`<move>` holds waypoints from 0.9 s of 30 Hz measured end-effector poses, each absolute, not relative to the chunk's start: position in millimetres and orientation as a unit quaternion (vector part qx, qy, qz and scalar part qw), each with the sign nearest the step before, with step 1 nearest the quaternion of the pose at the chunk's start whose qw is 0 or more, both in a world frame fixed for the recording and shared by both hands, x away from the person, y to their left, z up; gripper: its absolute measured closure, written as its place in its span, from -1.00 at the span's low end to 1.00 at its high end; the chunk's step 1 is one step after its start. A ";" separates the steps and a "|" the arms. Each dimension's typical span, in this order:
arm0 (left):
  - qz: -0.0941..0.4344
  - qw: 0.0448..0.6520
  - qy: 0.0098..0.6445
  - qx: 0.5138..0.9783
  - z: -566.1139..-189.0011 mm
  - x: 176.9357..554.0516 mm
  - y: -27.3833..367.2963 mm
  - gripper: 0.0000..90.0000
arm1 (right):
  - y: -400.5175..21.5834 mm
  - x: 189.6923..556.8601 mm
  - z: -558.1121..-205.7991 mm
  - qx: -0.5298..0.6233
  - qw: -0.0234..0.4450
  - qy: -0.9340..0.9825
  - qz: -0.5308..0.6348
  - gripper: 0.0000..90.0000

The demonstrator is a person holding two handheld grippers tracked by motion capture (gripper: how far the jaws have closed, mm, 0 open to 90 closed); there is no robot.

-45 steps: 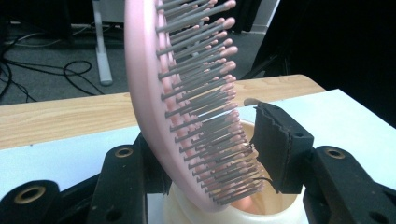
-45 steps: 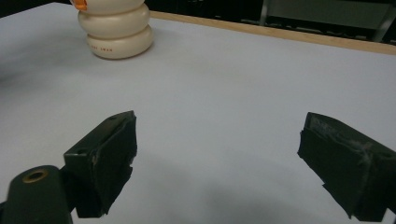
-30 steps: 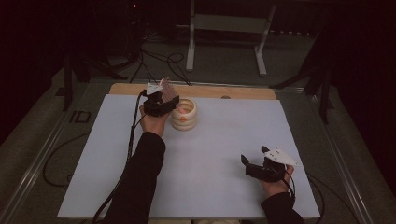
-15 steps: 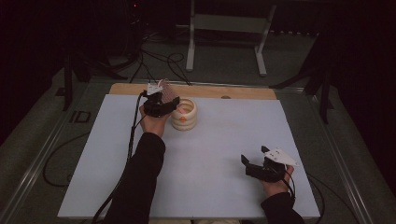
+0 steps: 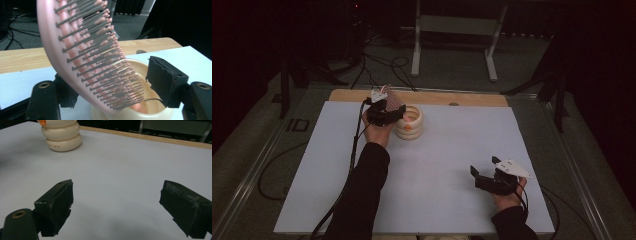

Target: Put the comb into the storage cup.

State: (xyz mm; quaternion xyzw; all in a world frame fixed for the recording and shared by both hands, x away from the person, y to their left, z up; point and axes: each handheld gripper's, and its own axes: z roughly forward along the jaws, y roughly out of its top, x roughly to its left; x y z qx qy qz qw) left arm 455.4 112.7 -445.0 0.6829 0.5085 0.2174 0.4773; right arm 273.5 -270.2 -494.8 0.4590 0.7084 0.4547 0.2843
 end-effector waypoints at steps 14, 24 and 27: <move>0.234 0.449 0.529 0.681 -448.7 455.7 110.0 -0.68 | -270.2 273.2 -494.6 0.459 0.285 0.708 0.455 -0.75; 0.234 0.436 0.532 0.687 -448.6 455.7 110.9 -0.96 | -269.5 272.7 -494.6 0.457 0.285 0.709 0.455 -0.75; 0.233 0.437 0.532 0.687 -448.5 455.4 111.3 -0.99 | -269.5 272.7 -494.6 0.457 0.285 0.709 0.455 -0.75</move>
